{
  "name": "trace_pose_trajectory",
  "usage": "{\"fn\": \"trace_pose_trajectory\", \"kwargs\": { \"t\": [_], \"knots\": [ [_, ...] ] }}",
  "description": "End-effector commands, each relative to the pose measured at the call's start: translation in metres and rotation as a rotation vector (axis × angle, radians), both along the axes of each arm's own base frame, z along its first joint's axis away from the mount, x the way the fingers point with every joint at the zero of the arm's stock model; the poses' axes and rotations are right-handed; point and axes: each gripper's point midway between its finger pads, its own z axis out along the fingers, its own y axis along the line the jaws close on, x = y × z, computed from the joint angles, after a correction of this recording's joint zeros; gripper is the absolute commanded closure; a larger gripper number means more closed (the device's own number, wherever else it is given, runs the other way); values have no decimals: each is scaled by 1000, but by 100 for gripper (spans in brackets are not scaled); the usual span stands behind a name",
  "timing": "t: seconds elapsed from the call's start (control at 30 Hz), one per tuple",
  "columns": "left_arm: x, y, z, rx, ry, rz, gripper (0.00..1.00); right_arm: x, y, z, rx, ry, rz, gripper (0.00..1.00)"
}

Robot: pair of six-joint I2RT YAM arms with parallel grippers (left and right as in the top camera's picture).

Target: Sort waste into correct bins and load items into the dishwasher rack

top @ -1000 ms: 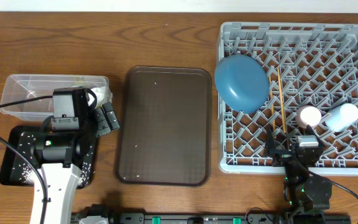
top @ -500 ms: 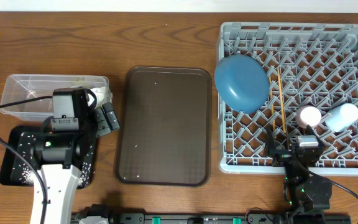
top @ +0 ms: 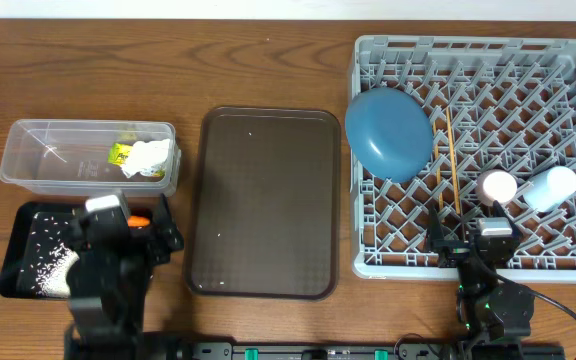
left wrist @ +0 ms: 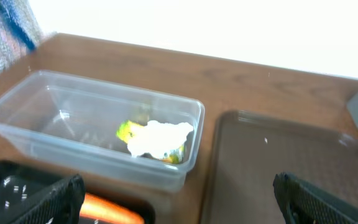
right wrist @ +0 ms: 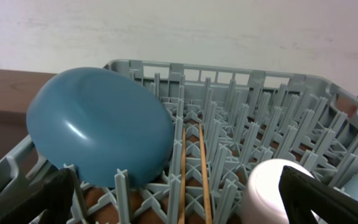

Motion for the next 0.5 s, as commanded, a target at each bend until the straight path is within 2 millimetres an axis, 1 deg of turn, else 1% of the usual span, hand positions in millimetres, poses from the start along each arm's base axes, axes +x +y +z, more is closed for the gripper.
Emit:
{"fn": "trace_pose_trajectory", "kwargs": {
  "t": [0.0, 0.13, 0.3, 0.47],
  "knots": [
    [-7, 1, -16, 80, -58, -16, 2, 0, -2, -1, -5, 1, -7, 1],
    [-7, -3, -31, 75, -118, -38, 2, 0, -2, -1, -5, 1, -7, 1],
    [5, -3, -43, 78, -185, -35, 2, 0, -2, -1, -5, 1, -7, 1],
    [14, -3, -70, 72, -184, -38, 2, 0, -2, -1, -5, 1, -7, 1]
  ]
}}
